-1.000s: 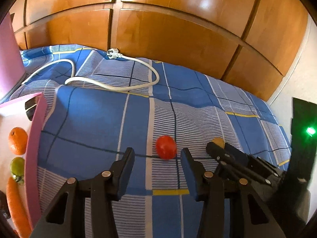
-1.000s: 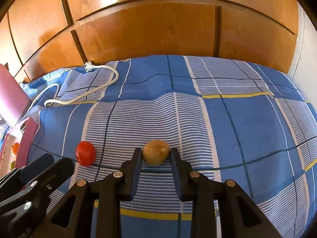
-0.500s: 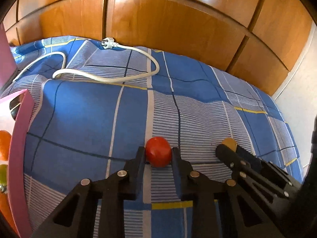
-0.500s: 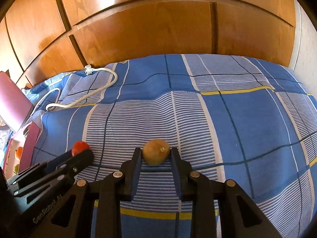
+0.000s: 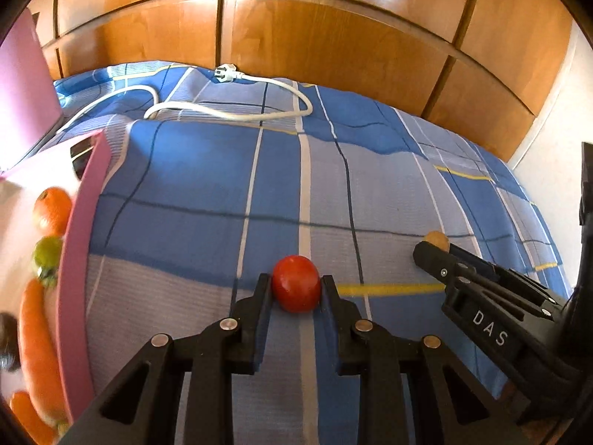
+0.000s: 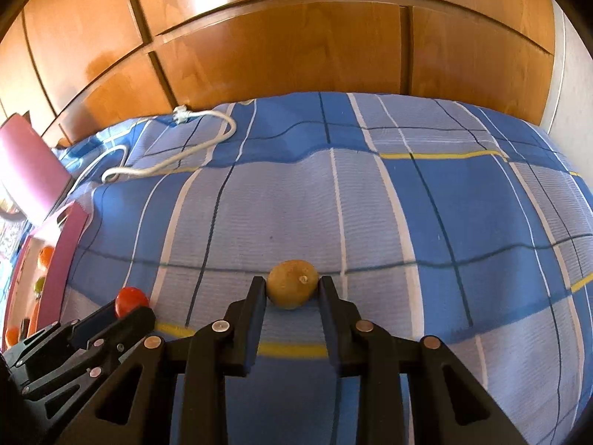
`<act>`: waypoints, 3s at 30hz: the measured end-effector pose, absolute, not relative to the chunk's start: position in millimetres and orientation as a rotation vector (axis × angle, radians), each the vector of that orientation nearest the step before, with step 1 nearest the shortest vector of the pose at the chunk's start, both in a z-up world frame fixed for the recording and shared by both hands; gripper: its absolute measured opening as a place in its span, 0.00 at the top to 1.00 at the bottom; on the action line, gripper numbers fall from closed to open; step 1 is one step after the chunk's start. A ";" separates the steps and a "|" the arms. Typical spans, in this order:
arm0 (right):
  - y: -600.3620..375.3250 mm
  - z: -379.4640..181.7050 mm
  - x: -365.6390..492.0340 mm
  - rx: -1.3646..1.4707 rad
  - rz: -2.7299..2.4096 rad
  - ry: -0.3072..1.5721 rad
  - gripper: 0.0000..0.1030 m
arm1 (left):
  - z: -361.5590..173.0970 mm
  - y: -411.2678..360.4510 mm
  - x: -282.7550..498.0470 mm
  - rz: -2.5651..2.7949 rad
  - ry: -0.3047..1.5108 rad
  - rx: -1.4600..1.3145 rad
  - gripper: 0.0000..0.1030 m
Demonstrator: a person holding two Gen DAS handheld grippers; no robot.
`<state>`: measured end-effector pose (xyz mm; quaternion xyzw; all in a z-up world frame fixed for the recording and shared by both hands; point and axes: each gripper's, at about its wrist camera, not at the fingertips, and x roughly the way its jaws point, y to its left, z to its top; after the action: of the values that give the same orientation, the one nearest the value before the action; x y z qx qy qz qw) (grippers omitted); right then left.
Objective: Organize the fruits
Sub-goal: 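Lift the red tomato with the left tool while the right lifts the beige potato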
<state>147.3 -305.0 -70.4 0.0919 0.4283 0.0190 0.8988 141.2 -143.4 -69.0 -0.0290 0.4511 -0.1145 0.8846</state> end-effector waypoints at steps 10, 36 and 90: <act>-293.1 -70.5 100.2 0.166 0.052 0.902 0.72 | -67.3 -136.5 105.0 -0.234 0.935 -0.041 0.75; -274.4 -70.6 42.9 0.102 0.024 0.865 0.72 | -68.0 -129.7 57.4 -0.253 0.897 0.015 0.75; -278.9 -69.2 56.5 0.130 0.022 0.878 0.71 | -66.6 -127.7 54.0 -0.242 0.899 0.006 0.75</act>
<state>56.5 -278.9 -69.2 0.0629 0.4248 0.0107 0.9031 54.0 -127.7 -66.6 0.0029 0.4335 -0.1166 0.8936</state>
